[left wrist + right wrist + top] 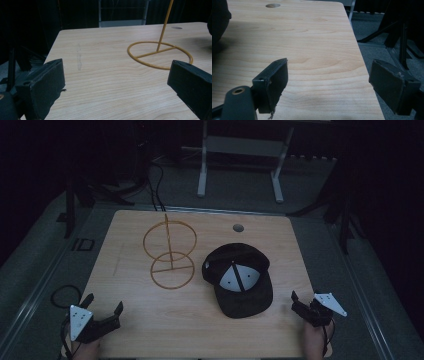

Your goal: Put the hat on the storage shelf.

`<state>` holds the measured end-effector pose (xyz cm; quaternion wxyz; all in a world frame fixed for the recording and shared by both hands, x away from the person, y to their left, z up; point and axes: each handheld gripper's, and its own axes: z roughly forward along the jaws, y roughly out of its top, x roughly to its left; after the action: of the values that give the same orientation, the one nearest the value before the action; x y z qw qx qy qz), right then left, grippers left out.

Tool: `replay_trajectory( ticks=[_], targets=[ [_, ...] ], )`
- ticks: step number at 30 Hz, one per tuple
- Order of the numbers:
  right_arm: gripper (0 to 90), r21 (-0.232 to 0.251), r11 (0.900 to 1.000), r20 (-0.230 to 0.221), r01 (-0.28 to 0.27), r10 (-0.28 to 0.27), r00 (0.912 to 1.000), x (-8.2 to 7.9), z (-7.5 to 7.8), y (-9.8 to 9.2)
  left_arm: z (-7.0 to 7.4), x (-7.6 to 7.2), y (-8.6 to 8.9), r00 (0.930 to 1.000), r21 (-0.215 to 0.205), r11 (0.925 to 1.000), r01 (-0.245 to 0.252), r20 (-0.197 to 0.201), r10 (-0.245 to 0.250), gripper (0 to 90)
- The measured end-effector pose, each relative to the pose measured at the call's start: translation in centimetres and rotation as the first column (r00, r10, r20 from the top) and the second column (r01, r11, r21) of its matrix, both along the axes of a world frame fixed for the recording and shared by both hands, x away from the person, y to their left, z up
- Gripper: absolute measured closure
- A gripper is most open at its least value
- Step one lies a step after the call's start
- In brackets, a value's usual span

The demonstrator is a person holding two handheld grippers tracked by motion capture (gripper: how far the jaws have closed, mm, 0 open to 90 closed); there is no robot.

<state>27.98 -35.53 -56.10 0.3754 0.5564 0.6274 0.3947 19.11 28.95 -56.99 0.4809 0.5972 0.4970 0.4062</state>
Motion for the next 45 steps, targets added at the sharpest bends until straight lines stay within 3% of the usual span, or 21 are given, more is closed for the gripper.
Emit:
replay_trajectory(
  ticks=[7,11,13,16,17,21,25,29,30,32,33,35,36,38,39,43,45],
  targets=[
    [15.0,0.005,1.000,0.000,0.002,-0.002,1.0000,0.0,0.0,-0.1,0.1,0.0,0.2,1.0000,-0.026,0.9997,0.001,0.004,-0.001,1.7],
    [15.3,-0.022,1.000,0.002,-0.018,0.018,0.9998,0.0,0.4,0.1,0.1,0.0,0.2,1.0000,-0.030,0.9996,0.002,0.001,-0.002,1.7],
    [15.3,-0.036,0.999,0.017,-0.034,0.034,0.9993,0.1,1.2,0.2,0.1,0.0,0.2,1.0000,-0.025,0.9997,0.000,0.001,0.000,1.7],
    [15.2,0.005,0.999,0.020,-0.054,0.053,0.9984,0.2,2.0,0.3,0.1,-0.1,0.2,1.0000,-0.021,0.9998,0.001,0.000,-0.001,1.7],
    [14.8,0.003,0.996,0.029,-0.087,0.087,0.9958,0.2,3.2,0.8,0.1,-0.1,0.2,1.0000,-0.020,0.9998,0.004,-0.002,-0.004,1.7],
    [13.3,0.023,0.991,0.054,-0.134,0.133,0.9897,0.1,5.0,1.2,0.1,-0.1,0.2,1.0000,-0.022,0.9997,0.007,-0.003,-0.007,1.7],
    [12.2,0.043,0.978,0.078,-0.206,0.203,0.9761,0.3,7.5,2.0,0.1,-0.1,0.2,1.0000,-0.023,0.9997,0.008,0.000,-0.008,1.7],
    [11.7,0.068,0.963,0.053,-0.260,0.257,0.9649,1.3,9.0,2.7,0.2,-0.1,0.3,1.0000,-0.043,0.9990,0.008,0.003,-0.008,1.7],
    [11.7,0.086,0.953,0.045,-0.292,0.289,0.9564,1.5,9.3,2.9,0.2,-0.1,0.4,1.0000,-0.049,0.9988,0.008,0.002,-0.008,1.7],
    [12.8,0.093,0.943,0.050,-0.319,0.316,0.9475,2.0,9.8,3.5,0.2,-0.1,0.4,1.0000,-0.054,0.9985,0.008,0.000,-0.008,1.7],
    [13.0,0.106,0.931,0.050,-0.348,0.345,0.9373,2.2,10.0,3.7,0.2,-0.2,0.4,1.0000,-0.054,0.9985,0.006,0.000,-0.007,1.7],
    [14.6,0.095,0.930,0.035,-0.354,0.352,0.9353,2.7,10.3,4.4,0.2,-0.1,0.4,0.9999,-0.054,0.9985,0.012,0.000,-0.012,1.7],
    [15.2,0.091,0.923,0.031,-0.373,0.372,0.9278,2.9,10.3,4.6,0.2,-0.1,0.4,0.9999,-0.051,0.9986,0.011,-0.002,-0.012,1.7],
    [17.1,0.057,0.918,0.010,-0.391,0.392,0.9201,3.5,10.4,5.3,0.2,-0.1,0.4,0.9999,-0.049,0.9987,0.014,-0.003,-0.014,1.7],
    [17.3,0.030,0.909,-0.006,-0.416,0.417,0.9090,3.9,10.4,5.8,0.2,-0.1,0.4,0.9999,-0.046,0.9989,0.013,-0.002,-0.013,1.7],
    [26.5,0.002,0.902,-0.028,-0.432,0.432,0.9017,5.1,10.1,7.2,0.3,-0.2,0.4,0.9999,-0.045,0.9989,0.012,-0.003,-0.013,1.7],
    [27.4,0.013,0.896,-0.037,-0.444,0.444,0.8951,5.9,9.9,7.7,0.3,-0.2,0.4,0.9999,-0.044,0.9989,0.012,-0.003,-0.013,1.7]
  ],
)
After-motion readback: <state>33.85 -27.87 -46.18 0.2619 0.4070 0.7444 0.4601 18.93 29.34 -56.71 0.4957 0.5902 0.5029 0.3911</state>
